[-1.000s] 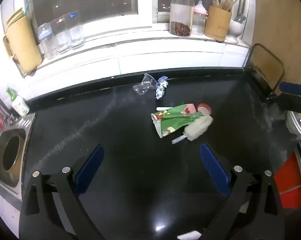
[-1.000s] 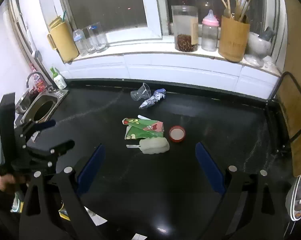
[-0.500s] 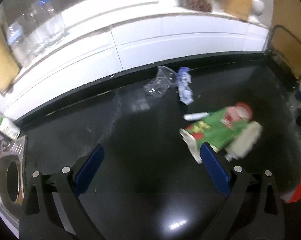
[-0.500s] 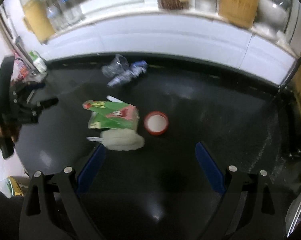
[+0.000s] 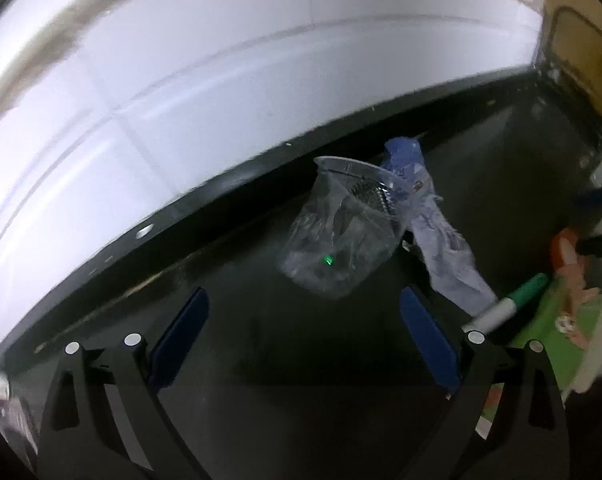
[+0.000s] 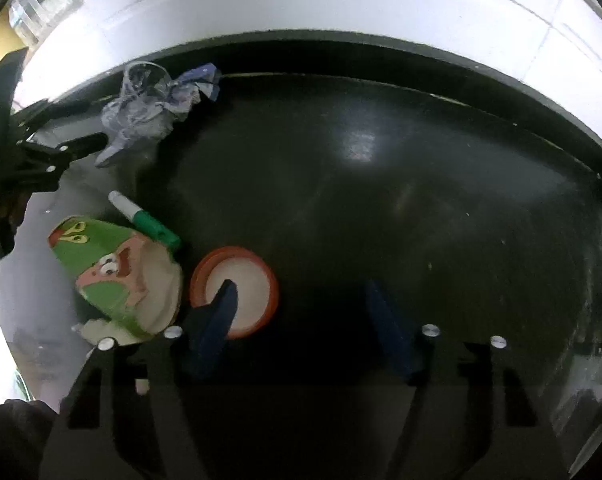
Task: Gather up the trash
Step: 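Grasp the clear plastic cup with the left gripper while the right gripper grasps the red lid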
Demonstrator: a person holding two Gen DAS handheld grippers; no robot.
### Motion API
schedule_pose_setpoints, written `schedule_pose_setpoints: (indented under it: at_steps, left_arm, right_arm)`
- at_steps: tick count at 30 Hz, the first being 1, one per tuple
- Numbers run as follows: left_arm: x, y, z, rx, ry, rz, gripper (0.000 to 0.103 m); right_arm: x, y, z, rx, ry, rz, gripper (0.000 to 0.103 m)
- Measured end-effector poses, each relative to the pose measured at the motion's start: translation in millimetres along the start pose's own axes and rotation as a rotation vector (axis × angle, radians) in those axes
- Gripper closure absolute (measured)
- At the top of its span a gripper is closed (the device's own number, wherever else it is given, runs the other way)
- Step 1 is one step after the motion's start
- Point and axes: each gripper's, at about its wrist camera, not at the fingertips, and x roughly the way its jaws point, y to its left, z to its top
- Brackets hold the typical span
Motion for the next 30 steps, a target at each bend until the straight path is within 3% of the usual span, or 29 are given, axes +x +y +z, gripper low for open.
schedule_pose_setpoints:
  at_steps: [5,8,10,11,12,13,22,30]
  left_arm:
    - [28,0,10,0.037,-0.002,-0.048,0.010]
    - [36,-1,17,0.060,-0.030,-0.060,0.016]
    - [37,-1,21,0.070,-0.044,-0.065,0.029]
    - [37,-1,23,0.069,-0.043,-0.083,0.034]
    - [39,1,25,0.066,-0.044,-0.085,0.044]
    - [38,-1,25,0.061,-0.044,-0.086,0.055]
    - [9,0,15,-0.026,-0.064,-0.054,0.059]
    - [-43,-5,3,-0.093,-0.072,0.012,0.062]
  right_arm:
    - [10,11,7,-0.066,0.014,0.003,0.055]
    - [10,14,10,-0.076,0.011,0.032,0.075]
    - [10,18,12,-0.086,0.008,0.043,0.089]
    - [11,19,13,-0.083,0.009,0.041,0.091]
    - [10,22,14,-0.076,0.011,0.043,0.096]
    - [9,22,15,-0.071,0.011,0.042,0.098]
    - [-8,26,23,-0.067,-0.028,0.026,0.098]
    - [-43,43,27,-0.103,-0.097,0.019,0.098]
